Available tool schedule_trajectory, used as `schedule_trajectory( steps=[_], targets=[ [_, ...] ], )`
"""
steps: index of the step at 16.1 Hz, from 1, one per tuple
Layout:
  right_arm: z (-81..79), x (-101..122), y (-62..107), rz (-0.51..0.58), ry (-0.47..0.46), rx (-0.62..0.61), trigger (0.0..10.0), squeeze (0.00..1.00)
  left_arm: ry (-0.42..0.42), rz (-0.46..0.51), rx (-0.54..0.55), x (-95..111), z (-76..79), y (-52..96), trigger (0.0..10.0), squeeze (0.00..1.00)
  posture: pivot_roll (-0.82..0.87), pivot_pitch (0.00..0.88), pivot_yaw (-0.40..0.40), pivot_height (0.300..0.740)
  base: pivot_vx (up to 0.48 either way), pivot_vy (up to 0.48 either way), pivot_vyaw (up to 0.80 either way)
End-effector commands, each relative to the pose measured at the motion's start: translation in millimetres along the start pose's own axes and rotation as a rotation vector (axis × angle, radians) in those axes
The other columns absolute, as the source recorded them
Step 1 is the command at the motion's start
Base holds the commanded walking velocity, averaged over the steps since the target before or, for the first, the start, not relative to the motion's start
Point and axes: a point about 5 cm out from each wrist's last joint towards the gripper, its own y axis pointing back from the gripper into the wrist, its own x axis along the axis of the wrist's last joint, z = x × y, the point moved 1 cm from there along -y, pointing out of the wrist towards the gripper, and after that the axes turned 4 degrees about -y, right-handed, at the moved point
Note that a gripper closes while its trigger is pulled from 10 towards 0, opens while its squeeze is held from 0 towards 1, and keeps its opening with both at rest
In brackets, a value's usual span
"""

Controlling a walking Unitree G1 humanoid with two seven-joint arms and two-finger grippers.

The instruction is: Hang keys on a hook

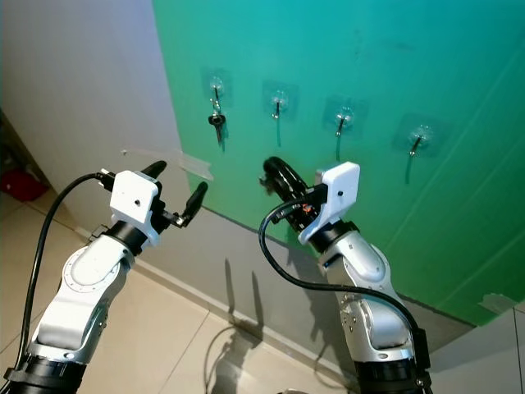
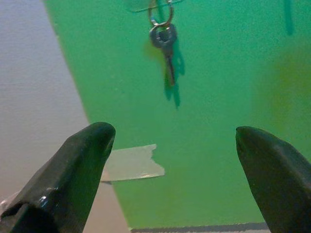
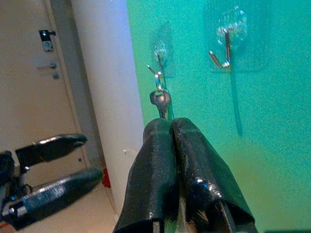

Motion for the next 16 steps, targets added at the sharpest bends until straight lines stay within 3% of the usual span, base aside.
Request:
schedule_trajectory(
  steps=[1, 7, 16],
  targets=[
    [-4.4, 11.2, -7.0, 0.033, -0.011, 0.042, 10.0, 0.0, -0.002, 0.041, -0.04, 7.7, 3.6, 0.4, 10.0, 0.0, -0.01, 0.0, -0.011, 0.74, 0.0, 0.0, 0.0],
    [-4.1, 37.0, -32.6, 0.145, -0.038, -0.012, 10.0, 0.0, 0.02, 0.143, -0.353, 25.9, 36.5, 1.5, 10.0, 0.0, -0.01, 0.0, -0.004, 0.74, 0.0, 0.0, 0.0],
    [-0.3, 38.9, -49.9, 0.126, -0.005, -0.085, 10.0, 0.0, 0.046, 0.135, -0.414, 24.4, 38.2, -1.3, 10.0, 0.0, -0.01, 0.0, 0.0, 0.74, 0.0, 0.0, 0.0]
  ],
)
